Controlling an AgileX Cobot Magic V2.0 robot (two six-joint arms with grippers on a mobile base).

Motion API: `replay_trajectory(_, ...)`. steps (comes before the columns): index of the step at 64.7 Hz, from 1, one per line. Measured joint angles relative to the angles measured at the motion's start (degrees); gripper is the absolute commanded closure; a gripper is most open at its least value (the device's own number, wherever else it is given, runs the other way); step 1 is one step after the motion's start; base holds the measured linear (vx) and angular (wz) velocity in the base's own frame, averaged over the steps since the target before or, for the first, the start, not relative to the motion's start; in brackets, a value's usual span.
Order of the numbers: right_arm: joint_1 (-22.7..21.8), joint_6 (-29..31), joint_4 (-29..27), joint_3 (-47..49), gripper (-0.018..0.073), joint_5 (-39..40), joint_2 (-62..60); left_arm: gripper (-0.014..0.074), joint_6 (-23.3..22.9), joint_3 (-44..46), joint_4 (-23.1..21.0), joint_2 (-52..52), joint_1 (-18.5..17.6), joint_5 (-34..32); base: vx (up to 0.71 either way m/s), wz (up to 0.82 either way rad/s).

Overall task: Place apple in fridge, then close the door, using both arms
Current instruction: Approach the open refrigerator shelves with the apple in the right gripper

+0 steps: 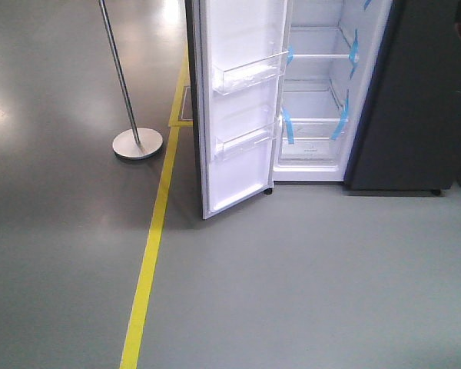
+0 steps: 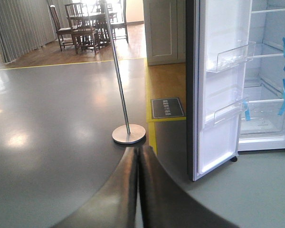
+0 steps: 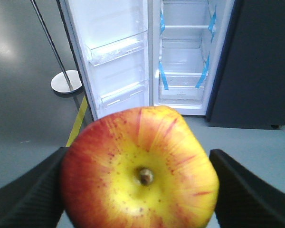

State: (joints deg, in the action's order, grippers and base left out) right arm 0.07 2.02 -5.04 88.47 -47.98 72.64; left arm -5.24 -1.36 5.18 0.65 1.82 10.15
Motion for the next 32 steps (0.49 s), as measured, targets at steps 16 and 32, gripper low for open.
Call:
replay_trajectory(16,0.0,0.0,0.0,0.0,0.0374,0.0,0.0,0.0602,0.0,0.0,0.0,0.0,0.0,0.0,0.09,-0.01)
replay_trajectory(32,0.0,0.0,0.0,0.0,0.0374,0.0,0.0,0.0602,0.0,0.0,0.0,0.0,0.0,0.0,0.09,0.0)
